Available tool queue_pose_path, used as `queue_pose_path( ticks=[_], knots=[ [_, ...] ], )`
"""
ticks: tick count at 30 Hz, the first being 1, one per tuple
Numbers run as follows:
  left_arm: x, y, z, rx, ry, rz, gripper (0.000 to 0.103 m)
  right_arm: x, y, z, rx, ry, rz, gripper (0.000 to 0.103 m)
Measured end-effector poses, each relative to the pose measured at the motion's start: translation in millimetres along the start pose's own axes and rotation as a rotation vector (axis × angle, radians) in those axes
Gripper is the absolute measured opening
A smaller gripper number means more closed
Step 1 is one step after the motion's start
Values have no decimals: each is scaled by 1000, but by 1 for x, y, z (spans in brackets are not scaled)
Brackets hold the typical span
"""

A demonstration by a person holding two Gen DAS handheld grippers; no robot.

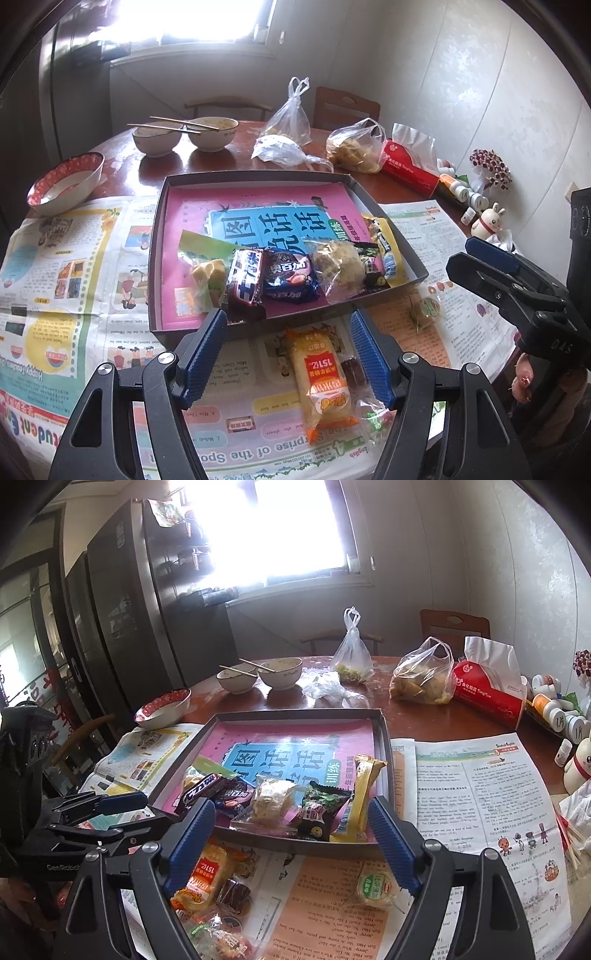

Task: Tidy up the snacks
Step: 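Move both open grippers back out of the tray toward remaining snacks, then bring the left gripper to the orange bread packet while the right approaches the wrapped round pastry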

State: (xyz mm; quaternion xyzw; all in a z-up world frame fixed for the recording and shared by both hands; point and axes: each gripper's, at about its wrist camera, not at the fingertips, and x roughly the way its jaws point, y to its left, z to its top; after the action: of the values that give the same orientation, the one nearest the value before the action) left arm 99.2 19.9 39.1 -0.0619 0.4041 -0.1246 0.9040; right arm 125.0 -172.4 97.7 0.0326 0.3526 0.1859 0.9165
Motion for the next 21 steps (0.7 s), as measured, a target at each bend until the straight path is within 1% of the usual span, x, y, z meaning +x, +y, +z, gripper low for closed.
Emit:
queue_pose_path(
  ticks=[7,13,21],
  knots=[
    [4,-4,-5,11,17,5,71,-1,3,-8,-21,17,8,84],
    [14,-7,-11,18,53,10,71,0,8,-18,-45,40,17,84],
    [22,-11,-17,36,83,14,71,1,6,-29,-52,65,21,84]
  ],
)
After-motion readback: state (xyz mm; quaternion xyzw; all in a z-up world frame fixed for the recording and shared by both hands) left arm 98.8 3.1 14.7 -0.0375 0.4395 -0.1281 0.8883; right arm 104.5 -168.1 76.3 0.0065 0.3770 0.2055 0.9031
